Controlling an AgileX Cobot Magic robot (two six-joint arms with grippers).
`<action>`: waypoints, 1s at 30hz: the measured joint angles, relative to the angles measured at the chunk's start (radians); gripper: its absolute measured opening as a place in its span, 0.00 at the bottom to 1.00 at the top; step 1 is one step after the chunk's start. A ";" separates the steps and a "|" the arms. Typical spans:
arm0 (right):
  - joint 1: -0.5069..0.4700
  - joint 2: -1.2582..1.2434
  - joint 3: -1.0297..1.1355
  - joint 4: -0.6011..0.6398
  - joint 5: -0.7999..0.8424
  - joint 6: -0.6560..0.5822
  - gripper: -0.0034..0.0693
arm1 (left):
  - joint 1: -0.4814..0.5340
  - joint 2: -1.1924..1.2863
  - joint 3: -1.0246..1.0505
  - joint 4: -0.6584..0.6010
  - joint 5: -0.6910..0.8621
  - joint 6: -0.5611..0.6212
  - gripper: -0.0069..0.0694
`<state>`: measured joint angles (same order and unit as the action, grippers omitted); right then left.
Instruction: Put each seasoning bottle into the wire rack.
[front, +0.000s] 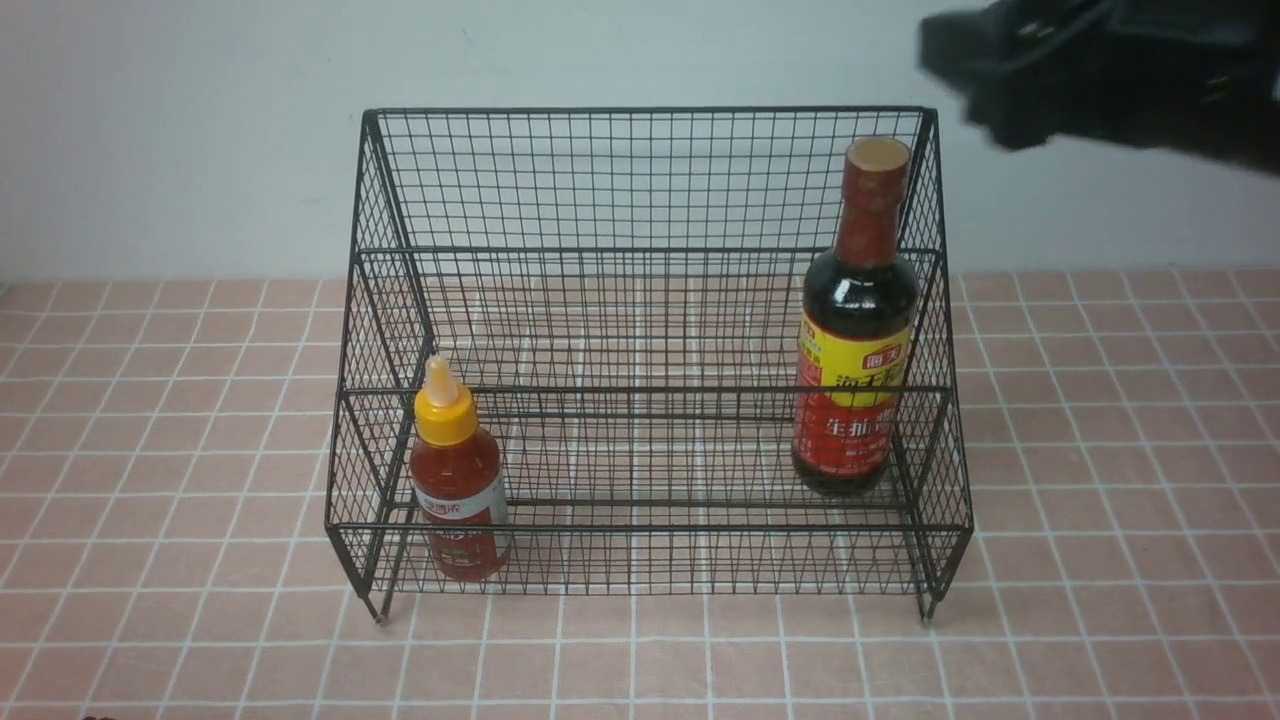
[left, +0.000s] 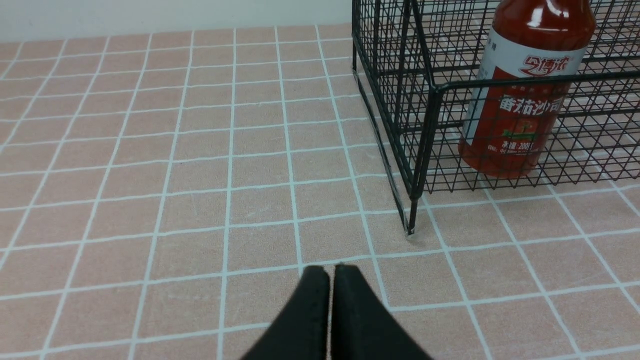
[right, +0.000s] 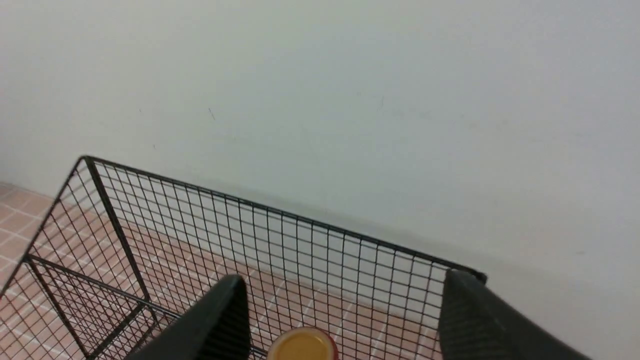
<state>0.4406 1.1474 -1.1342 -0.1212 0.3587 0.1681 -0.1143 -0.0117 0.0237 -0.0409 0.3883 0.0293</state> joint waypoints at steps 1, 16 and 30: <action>0.000 -0.024 0.000 -0.009 0.019 0.000 0.61 | 0.000 0.000 0.000 0.000 0.000 0.000 0.08; 0.000 -0.627 0.013 -0.239 0.552 0.110 0.03 | 0.000 0.000 0.000 0.000 0.000 0.000 0.08; 0.000 -0.910 0.345 0.067 0.528 0.116 0.03 | 0.000 0.000 0.000 0.000 0.000 0.000 0.08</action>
<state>0.4406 0.2371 -0.7896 -0.0539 0.8872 0.2842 -0.1143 -0.0117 0.0237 -0.0409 0.3883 0.0293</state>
